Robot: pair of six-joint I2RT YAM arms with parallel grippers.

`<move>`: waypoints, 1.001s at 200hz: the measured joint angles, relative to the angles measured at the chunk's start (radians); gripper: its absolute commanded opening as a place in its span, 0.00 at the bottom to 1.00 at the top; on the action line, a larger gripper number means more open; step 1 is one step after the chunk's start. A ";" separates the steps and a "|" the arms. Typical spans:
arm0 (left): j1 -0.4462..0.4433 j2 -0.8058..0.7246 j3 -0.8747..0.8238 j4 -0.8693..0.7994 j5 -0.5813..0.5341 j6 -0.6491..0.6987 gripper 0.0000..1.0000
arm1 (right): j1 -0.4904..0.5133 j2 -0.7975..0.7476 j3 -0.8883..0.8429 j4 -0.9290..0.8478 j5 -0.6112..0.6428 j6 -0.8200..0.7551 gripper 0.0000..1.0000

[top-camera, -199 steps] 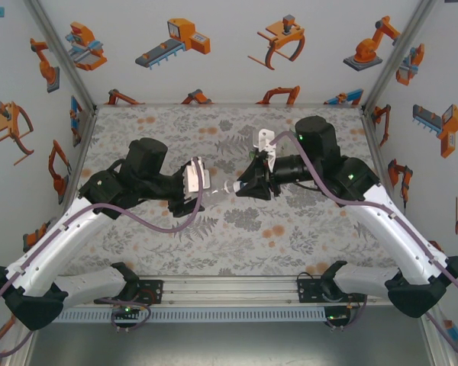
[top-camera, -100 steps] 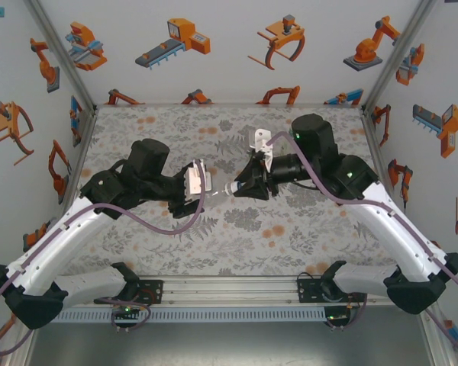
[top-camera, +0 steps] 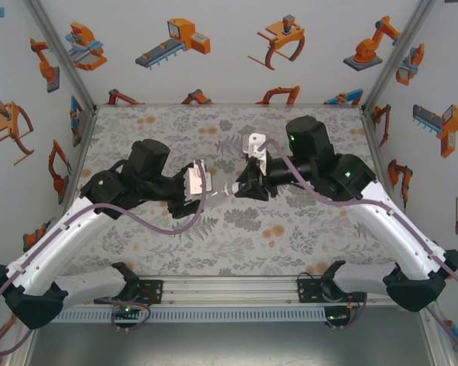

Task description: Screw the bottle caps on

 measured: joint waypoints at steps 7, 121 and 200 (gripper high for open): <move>0.000 0.000 0.000 0.000 0.000 0.000 0.05 | 0.002 0.000 0.001 0.001 0.000 -0.001 0.07; -0.005 0.000 0.007 0.000 0.020 0.008 0.05 | 0.020 0.000 0.001 0.025 -0.008 -0.010 0.07; -0.005 0.000 0.007 -0.013 0.050 0.020 0.05 | 0.023 0.009 0.019 -0.026 -0.038 -0.080 0.05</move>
